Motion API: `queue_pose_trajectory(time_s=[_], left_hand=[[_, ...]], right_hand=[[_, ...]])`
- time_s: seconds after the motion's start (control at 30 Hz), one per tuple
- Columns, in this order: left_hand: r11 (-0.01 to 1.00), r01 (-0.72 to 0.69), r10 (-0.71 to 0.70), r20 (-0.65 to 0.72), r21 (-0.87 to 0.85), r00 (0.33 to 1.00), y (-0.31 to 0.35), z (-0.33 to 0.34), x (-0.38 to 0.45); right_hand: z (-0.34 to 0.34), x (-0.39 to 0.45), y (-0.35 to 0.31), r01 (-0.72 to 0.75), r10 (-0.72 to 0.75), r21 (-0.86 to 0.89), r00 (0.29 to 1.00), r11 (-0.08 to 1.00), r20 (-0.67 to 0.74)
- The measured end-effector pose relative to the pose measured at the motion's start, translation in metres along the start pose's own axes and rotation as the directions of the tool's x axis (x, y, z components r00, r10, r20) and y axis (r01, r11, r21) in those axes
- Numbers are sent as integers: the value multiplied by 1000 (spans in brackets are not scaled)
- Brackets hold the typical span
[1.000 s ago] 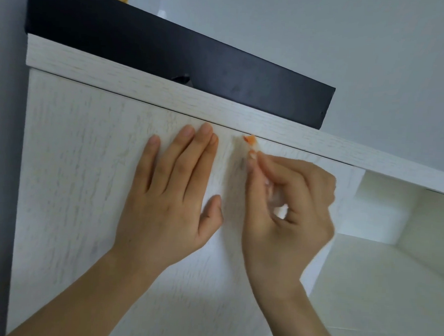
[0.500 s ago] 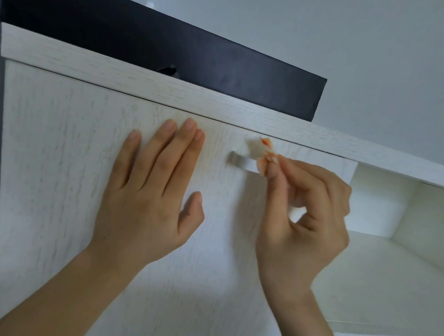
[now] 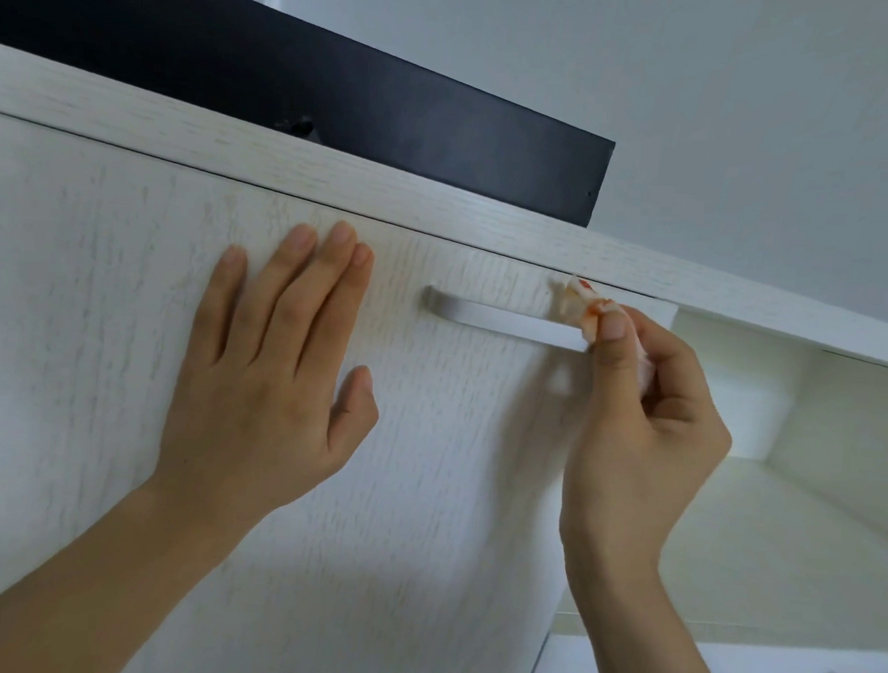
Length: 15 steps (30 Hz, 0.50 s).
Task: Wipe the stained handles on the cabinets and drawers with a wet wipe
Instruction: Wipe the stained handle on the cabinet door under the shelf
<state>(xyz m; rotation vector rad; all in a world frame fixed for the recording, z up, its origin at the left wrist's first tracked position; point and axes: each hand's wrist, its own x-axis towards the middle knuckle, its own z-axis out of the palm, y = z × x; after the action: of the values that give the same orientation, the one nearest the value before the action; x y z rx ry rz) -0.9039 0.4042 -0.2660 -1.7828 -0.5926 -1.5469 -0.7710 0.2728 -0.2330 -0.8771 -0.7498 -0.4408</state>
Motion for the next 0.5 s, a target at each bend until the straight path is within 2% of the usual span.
queue_pose_trajectory(time_s=[0.1,0.2,0.27,0.37,0.5], left_hand=[[1000,-1,1,3,19,1000,1,0,-1],[999,-6,5,8,45,1000,1,-1,-1],[998,-5,5,8,60,1000,2,0,-2],[998,3,-5,30,66,1000,4,-1,-3],[998,44,-49,122,49,991,6,-9,-2]], right_hand=[[-1,-3,-3,8,-7,-24,1000,1000,17],[-1,-5,-4,93,-91,-84,995,992,32],[-4,-5,-4,245,-234,-173,969,954,84],[-10,3,-7,475,-418,-282,876,833,239],[1,35,-29,476,-387,-255,861,842,329]])
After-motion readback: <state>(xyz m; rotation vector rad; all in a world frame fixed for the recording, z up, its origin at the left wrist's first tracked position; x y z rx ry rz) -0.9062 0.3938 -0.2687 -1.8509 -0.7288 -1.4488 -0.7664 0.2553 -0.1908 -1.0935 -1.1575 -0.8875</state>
